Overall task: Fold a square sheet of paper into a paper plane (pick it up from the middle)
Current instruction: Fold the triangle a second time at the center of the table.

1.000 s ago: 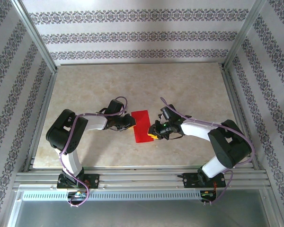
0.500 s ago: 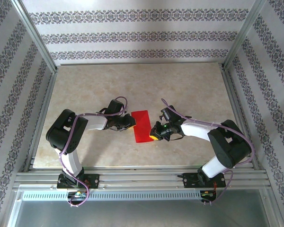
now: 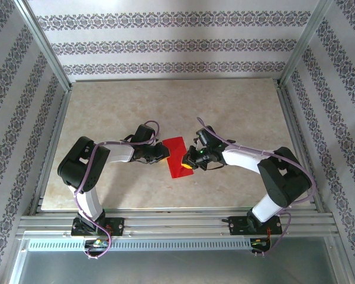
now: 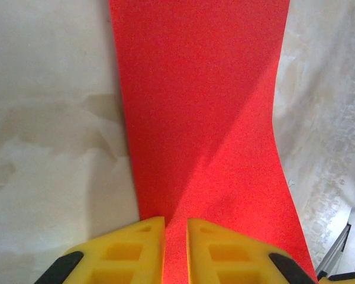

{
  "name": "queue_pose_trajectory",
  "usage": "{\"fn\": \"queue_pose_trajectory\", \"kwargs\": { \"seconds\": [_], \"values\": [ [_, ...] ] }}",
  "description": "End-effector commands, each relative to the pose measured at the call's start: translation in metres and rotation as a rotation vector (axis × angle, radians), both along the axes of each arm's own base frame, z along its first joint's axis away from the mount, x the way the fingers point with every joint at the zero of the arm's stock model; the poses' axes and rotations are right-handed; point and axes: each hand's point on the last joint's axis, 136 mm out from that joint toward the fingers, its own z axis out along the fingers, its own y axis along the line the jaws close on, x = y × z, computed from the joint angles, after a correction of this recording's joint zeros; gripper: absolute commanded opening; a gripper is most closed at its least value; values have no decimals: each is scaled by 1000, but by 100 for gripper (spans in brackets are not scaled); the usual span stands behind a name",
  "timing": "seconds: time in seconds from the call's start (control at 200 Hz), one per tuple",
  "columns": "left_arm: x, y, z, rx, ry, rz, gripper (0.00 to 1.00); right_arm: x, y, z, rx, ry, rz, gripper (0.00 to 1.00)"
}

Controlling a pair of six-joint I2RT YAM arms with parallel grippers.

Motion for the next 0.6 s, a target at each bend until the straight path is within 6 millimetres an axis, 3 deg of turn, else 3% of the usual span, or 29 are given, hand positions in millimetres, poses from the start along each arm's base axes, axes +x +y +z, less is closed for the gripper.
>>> {"fn": "queue_pose_trajectory", "kwargs": {
  "seconds": [0.0, 0.295, 0.595],
  "values": [
    [2, 8, -7, 42, 11, 5, 18, 6, 13, 0, 15, -5, 14, 5],
    [3, 7, -4, 47, 10, -2, 18, 19, 32, -15, 11, -19, 21, 5],
    [12, 0, 5, 32, -7, -23, 18, 25, 28, -27, -20, -11, -52, 5]
  ]
}}
